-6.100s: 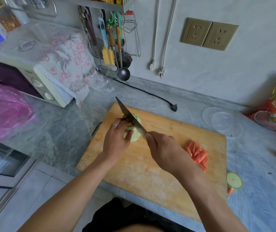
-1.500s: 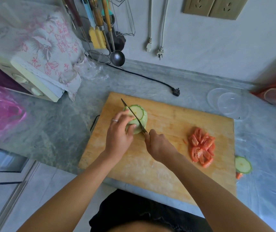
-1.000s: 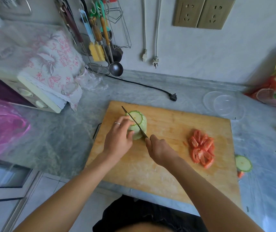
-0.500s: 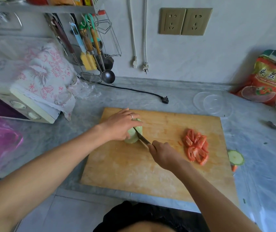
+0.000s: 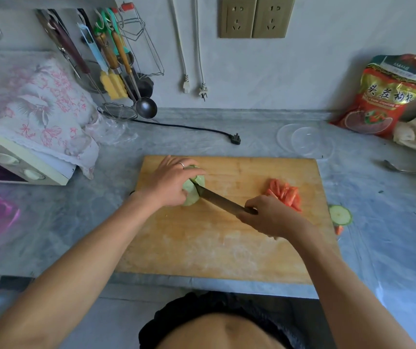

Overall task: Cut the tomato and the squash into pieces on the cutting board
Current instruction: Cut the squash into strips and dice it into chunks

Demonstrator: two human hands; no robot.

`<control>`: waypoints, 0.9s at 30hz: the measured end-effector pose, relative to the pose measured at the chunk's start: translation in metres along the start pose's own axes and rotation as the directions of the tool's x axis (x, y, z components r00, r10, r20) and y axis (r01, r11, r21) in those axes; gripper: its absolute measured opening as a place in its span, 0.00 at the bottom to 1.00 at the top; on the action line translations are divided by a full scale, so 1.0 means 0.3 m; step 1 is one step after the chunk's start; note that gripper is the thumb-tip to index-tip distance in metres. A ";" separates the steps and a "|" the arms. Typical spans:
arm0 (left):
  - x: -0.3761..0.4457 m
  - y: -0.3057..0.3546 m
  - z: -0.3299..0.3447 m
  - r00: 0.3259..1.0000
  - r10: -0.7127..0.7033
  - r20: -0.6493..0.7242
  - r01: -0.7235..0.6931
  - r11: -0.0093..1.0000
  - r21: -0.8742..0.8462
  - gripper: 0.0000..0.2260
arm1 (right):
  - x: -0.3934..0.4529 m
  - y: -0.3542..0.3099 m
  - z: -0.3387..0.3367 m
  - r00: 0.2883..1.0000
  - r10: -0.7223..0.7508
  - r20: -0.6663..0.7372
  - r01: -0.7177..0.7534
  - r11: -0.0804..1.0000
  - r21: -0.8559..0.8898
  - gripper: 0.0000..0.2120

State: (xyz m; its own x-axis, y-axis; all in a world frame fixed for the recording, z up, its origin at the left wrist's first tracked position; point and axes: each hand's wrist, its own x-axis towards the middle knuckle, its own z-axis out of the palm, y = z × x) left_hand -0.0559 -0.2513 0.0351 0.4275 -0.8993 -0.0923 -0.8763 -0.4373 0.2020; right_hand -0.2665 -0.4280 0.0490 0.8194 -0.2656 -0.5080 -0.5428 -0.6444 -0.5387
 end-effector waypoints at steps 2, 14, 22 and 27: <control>0.001 0.024 0.008 0.998 -0.041 -0.046 0.040 0.999 -0.012 0.33 | -0.030 0.032 -0.034 1.000 0.004 0.020 -0.004 1.000 -0.002 0.13; 0.022 0.156 0.046 0.958 -0.278 -0.069 0.281 0.958 0.048 0.34 | -0.182 0.168 -0.096 0.999 0.018 -0.031 -0.014 0.995 0.102 0.10; 0.012 0.213 0.076 0.871 -0.346 -0.348 0.310 0.938 -0.157 0.24 | -0.187 0.177 -0.101 0.990 0.034 -0.136 0.000 0.970 0.243 0.12; -0.041 0.184 0.058 0.721 -0.583 -0.375 0.383 0.786 -0.485 0.23 | -0.151 0.133 -0.065 0.972 0.007 -0.234 0.084 0.923 0.376 0.14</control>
State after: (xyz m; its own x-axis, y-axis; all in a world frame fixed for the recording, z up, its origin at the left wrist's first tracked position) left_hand -0.1135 -0.2644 0.0306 0.9023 -0.3910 0.1815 -0.4172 -0.6858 0.5964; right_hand -0.3216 -0.4557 0.0636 0.8361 -0.4302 -0.3403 -0.5012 -0.3470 -0.7927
